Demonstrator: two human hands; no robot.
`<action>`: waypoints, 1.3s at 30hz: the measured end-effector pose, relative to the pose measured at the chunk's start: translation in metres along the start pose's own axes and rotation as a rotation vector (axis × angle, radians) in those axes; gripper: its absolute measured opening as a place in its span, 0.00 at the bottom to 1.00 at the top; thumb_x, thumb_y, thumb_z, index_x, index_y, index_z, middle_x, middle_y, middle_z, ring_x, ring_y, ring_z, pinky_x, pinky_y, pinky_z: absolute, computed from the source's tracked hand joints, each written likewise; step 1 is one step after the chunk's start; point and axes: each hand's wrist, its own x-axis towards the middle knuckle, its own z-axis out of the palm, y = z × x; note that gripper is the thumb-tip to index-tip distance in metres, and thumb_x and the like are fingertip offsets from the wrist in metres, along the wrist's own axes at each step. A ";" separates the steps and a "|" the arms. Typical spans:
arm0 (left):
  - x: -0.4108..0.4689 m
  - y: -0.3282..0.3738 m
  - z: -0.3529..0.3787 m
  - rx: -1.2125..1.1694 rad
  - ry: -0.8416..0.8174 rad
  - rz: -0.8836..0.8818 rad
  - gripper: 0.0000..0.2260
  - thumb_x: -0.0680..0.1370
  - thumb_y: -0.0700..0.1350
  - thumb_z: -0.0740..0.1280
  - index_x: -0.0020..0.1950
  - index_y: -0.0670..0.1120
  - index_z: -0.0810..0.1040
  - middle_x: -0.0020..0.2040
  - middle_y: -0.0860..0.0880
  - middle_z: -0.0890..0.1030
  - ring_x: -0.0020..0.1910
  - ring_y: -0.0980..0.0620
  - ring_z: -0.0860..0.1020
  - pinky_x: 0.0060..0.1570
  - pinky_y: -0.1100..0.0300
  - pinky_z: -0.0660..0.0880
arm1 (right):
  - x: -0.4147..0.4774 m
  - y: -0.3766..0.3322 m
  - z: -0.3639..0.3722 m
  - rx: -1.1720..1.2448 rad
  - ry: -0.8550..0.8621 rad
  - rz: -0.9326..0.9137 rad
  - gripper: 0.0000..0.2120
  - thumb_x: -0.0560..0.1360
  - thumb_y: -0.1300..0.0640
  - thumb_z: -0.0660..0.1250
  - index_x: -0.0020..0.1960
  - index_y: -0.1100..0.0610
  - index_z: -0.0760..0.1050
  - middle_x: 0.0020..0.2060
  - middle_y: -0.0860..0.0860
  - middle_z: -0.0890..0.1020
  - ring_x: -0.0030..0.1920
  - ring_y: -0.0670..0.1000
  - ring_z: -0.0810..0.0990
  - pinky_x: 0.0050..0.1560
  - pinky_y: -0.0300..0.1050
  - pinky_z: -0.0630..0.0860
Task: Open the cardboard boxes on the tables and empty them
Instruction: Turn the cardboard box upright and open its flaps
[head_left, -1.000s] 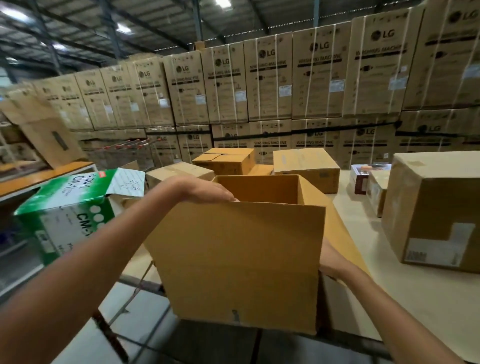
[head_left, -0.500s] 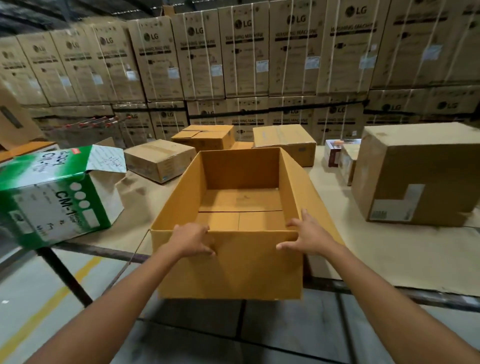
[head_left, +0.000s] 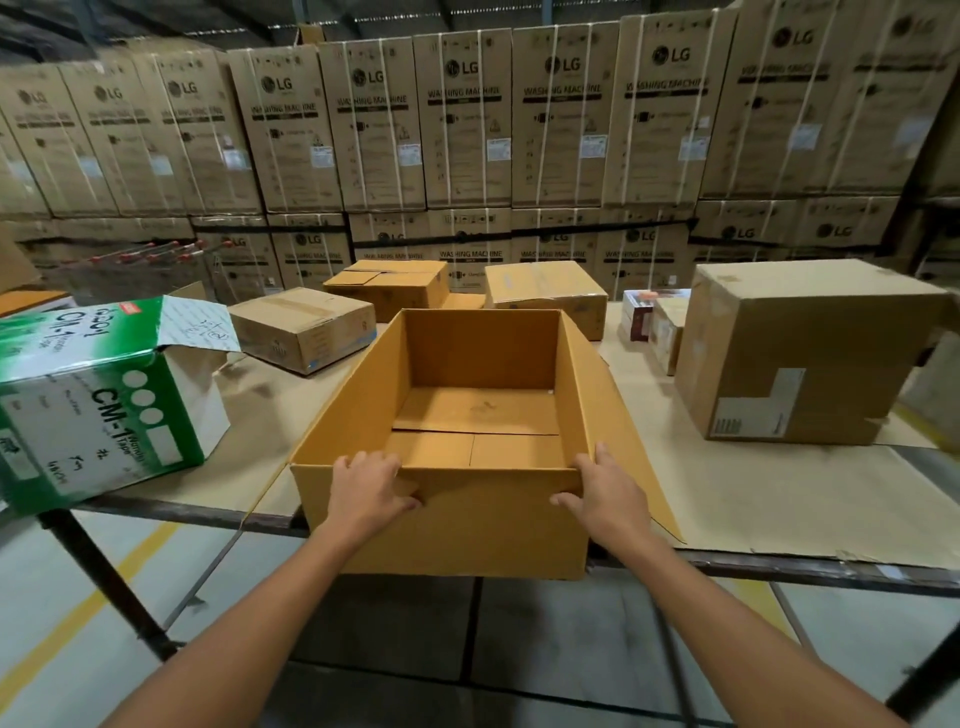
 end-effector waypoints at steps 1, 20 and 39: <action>0.001 0.001 0.000 0.010 0.001 -0.019 0.24 0.71 0.67 0.71 0.60 0.55 0.76 0.56 0.55 0.79 0.61 0.52 0.75 0.68 0.46 0.64 | -0.002 -0.004 0.001 0.014 0.020 0.008 0.26 0.75 0.42 0.71 0.69 0.51 0.71 0.78 0.56 0.62 0.73 0.57 0.69 0.67 0.54 0.74; -0.002 0.017 -0.005 -0.045 -0.075 0.027 0.29 0.72 0.63 0.72 0.70 0.55 0.69 0.70 0.51 0.72 0.74 0.48 0.65 0.75 0.32 0.48 | -0.004 -0.022 0.000 -0.117 0.007 0.135 0.17 0.77 0.45 0.71 0.61 0.52 0.73 0.75 0.59 0.65 0.74 0.60 0.65 0.72 0.61 0.66; -0.153 -0.063 -0.074 -0.658 0.580 -0.312 0.25 0.78 0.54 0.69 0.72 0.47 0.71 0.72 0.49 0.71 0.73 0.52 0.66 0.69 0.59 0.63 | -0.090 -0.189 0.033 0.723 0.132 -0.551 0.33 0.75 0.38 0.68 0.75 0.49 0.67 0.78 0.48 0.64 0.75 0.48 0.66 0.69 0.53 0.73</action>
